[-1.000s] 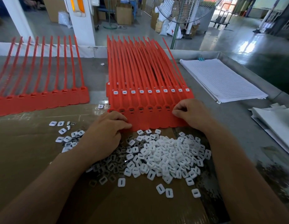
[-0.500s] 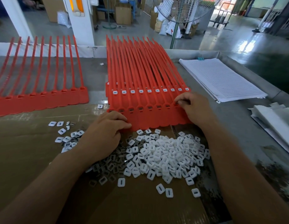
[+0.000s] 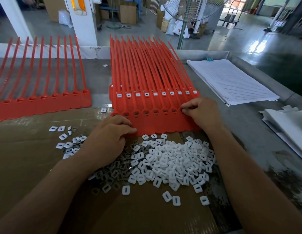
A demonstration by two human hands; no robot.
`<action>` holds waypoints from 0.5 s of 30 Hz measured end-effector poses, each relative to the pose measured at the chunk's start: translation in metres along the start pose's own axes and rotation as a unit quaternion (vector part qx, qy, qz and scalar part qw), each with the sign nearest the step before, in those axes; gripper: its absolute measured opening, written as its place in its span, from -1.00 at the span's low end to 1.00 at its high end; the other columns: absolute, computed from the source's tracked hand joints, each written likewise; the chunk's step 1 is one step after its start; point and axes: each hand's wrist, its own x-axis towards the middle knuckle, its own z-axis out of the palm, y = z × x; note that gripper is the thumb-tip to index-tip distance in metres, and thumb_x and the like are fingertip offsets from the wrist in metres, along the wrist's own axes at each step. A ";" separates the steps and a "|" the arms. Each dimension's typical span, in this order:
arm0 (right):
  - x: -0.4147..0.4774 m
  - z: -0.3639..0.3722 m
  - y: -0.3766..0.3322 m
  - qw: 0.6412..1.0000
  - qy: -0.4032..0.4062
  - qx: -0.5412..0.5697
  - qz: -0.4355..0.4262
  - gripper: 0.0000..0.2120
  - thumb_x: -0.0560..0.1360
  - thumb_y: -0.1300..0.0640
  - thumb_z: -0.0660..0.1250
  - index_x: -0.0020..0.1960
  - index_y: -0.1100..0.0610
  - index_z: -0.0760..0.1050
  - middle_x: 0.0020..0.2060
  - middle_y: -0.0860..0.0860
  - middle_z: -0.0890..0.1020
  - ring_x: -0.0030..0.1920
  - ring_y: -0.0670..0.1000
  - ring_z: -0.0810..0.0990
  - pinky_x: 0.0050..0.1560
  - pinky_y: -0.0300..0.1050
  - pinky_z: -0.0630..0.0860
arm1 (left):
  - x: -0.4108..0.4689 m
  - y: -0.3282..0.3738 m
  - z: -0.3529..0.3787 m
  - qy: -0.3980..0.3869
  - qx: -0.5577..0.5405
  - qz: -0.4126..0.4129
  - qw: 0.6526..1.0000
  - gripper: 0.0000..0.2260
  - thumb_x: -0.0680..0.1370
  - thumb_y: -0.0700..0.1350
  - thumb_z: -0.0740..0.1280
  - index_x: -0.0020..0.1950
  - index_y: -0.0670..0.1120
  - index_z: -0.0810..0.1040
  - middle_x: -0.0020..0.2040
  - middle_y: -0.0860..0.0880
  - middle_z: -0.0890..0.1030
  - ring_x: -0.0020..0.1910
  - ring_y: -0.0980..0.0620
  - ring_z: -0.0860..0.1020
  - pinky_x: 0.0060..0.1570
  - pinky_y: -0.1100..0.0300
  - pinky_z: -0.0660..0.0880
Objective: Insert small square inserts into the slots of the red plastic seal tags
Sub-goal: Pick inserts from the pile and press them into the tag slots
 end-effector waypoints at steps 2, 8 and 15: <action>0.000 0.000 0.000 1.000 0.000 0.022 0.013 -0.83 0.40 0.25 0.43 -0.04 0.09 0.65 -0.20 -0.12 0.57 -0.09 -0.12 0.54 0.01 -0.26 0.43 | 0.000 0.000 0.000 0.000 0.000 -0.001 1.000 -0.60 0.48 -0.32 0.18 0.22 0.02 0.53 0.23 0.13 0.42 0.27 0.18 0.25 0.23 0.33 0.07; 0.001 0.000 0.001 0.999 0.007 0.048 0.024 -0.85 0.39 0.26 0.42 -0.08 0.06 0.64 -0.24 -0.14 0.57 -0.10 -0.13 0.54 0.06 -0.22 0.46 | 0.000 -0.001 0.000 0.002 0.005 -0.001 1.000 -0.61 0.48 -0.31 0.19 0.21 0.03 0.53 0.23 0.14 0.42 0.28 0.18 0.24 0.24 0.34 0.05; 0.000 -0.001 0.002 1.000 -0.009 0.015 -0.002 -0.76 0.45 0.27 0.34 -0.07 -0.08 0.59 -0.17 -0.12 0.59 -0.06 -0.12 0.53 0.02 -0.26 0.42 | 0.000 0.000 0.000 0.002 0.008 0.003 1.000 -0.61 0.47 -0.31 0.20 0.21 0.02 0.54 0.24 0.12 0.43 0.28 0.16 0.26 0.25 0.32 0.06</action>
